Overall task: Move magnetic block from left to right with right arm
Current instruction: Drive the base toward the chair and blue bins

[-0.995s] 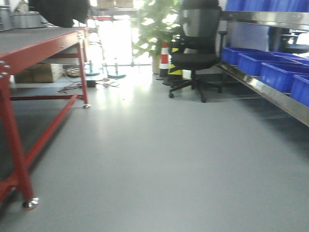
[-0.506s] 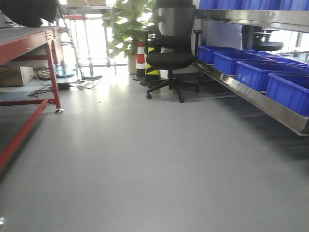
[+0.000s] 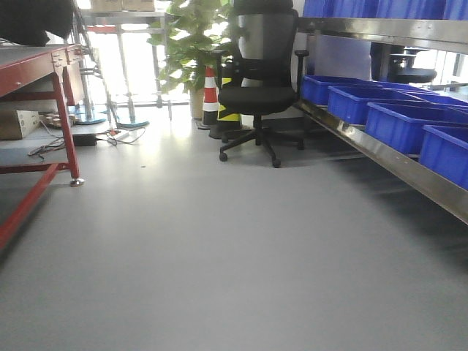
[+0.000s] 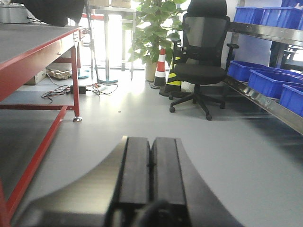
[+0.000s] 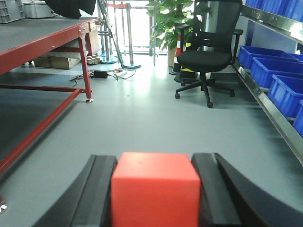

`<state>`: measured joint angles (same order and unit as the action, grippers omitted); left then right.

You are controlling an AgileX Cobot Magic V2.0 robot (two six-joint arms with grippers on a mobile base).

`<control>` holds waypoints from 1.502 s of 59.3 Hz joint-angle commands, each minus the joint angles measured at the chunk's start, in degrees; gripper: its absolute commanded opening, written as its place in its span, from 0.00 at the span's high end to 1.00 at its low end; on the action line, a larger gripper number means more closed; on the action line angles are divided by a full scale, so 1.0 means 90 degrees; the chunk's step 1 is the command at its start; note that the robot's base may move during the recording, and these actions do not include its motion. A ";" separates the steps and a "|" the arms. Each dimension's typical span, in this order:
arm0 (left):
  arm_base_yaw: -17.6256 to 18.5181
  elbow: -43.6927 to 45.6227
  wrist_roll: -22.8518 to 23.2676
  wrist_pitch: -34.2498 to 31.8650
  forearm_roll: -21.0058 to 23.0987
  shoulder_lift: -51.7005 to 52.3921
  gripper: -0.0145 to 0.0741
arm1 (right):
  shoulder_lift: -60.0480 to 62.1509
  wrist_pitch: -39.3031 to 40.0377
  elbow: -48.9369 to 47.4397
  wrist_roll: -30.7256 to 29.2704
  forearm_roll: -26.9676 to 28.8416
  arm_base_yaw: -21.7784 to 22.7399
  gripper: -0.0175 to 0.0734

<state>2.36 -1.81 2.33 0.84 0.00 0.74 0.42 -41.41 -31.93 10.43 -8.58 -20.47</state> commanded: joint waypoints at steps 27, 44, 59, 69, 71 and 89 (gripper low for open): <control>0.0042 -0.0065 0.0042 -0.0577 0.0000 0.0093 0.97 | -0.0128 0.0589 -0.0162 -0.0046 -0.0090 0.0022 0.57; 0.0042 -0.0065 0.0042 -0.0577 0.0000 0.0093 0.97 | -0.0128 0.0589 -0.0162 -0.0046 -0.0090 0.0022 0.57; 0.0042 -0.0065 0.0042 -0.0577 0.0000 0.0093 0.97 | -0.0128 0.0589 -0.0162 -0.0046 -0.0090 0.0022 0.57; 0.0042 -0.0065 0.0042 -0.0577 0.0000 0.0093 0.97 | -0.0128 0.0589 -0.0162 -0.0046 -0.0090 0.0022 0.57; 0.0042 -0.0065 0.0042 -0.0577 0.0000 0.0093 0.97 | -0.0128 0.0589 -0.0162 -0.0046 -0.0090 0.0022 0.57; 0.0030 -0.0065 0.0042 -0.0577 0.0000 0.0066 0.97 | -0.0128 0.0587 -0.0162 -0.0046 -0.0090 0.0022 0.57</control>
<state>2.36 -1.81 2.33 0.84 0.00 0.74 0.42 -41.41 -31.93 10.43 -8.58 -20.47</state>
